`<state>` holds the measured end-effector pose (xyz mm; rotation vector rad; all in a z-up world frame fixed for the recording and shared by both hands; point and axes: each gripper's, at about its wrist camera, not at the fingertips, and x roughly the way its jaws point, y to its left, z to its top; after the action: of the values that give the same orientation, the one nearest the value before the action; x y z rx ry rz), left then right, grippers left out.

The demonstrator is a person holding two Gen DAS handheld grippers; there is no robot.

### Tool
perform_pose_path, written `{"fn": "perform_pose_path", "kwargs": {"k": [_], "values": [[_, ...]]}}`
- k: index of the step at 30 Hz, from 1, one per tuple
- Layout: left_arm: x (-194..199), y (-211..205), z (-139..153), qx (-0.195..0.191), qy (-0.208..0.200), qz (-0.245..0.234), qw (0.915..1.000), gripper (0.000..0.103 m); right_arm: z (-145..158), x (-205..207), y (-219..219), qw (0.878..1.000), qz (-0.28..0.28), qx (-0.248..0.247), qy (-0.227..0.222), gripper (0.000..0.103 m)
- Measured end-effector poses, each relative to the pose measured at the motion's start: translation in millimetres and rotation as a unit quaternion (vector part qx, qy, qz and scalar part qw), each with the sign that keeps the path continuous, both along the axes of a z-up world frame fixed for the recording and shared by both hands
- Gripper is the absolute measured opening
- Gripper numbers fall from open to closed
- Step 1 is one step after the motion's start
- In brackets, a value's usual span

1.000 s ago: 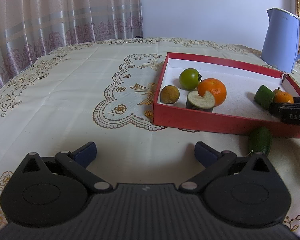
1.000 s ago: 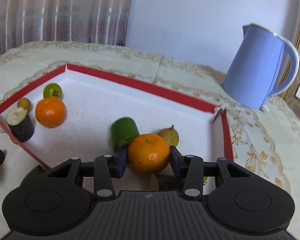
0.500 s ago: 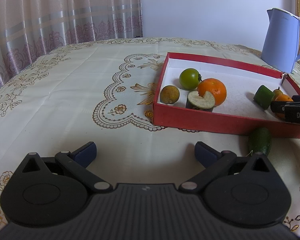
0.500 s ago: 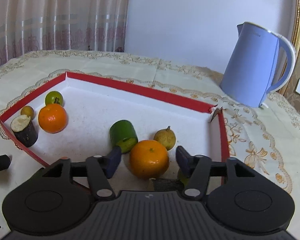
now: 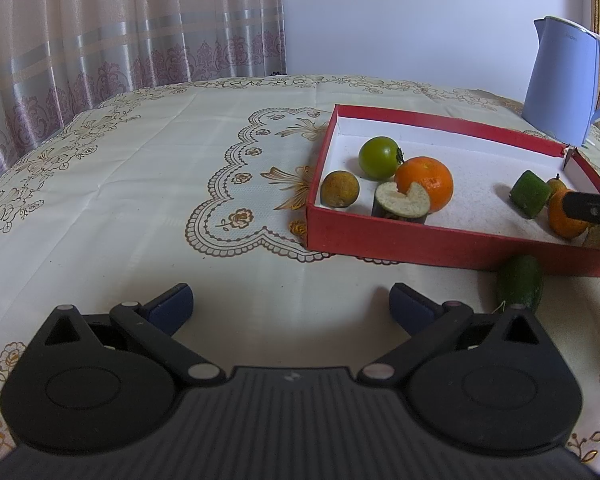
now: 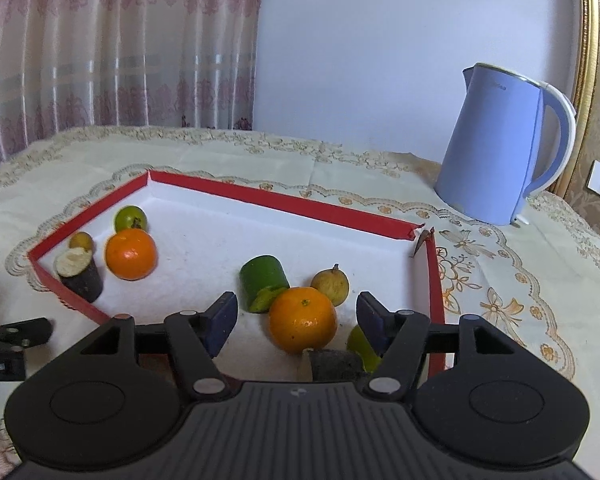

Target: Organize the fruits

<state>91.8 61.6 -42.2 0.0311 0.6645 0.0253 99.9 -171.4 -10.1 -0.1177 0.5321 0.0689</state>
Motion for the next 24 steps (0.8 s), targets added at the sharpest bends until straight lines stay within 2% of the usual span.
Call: {"fn": "perform_pose_path", "kwargs": {"k": [3, 4, 6, 13, 18, 24], "values": [[0.1, 0.0, 0.1, 0.000, 0.000, 0.000, 1.0000, 0.103, 4.1, -18.2, -4.5, 1.000, 0.007, 0.011, -0.014, 0.068], [0.0, 0.1, 0.1, 0.000, 0.000, 0.000, 1.0000, 0.103, 4.6, -25.7, -6.9, 1.000, 0.008, 0.016, -0.019, 0.076], [0.1, 0.1, 0.1, 0.000, 0.000, 0.000, 1.0000, 0.103, 3.5, -40.1, -12.6, 0.999, 0.014, 0.028, -0.028, 0.082], [0.3, -0.8, -0.4, 0.002, -0.001, 0.000, 1.0000, 0.103, -8.3, -71.7, -22.7, 0.998, 0.032, 0.051, -0.006, 0.082], [-1.1, -5.6, -1.3, 0.016, -0.006, 0.000, 0.9999, 0.103, -24.7, -73.0, -16.3, 0.998, 0.045, 0.034, 0.031, 0.082], [-5.8, -14.4, 0.5, 0.042, -0.018, -0.010, 0.9989, 0.103, -36.3, -67.8, -20.4, 0.998, 0.030, 0.043, 0.042, 0.082]]}}
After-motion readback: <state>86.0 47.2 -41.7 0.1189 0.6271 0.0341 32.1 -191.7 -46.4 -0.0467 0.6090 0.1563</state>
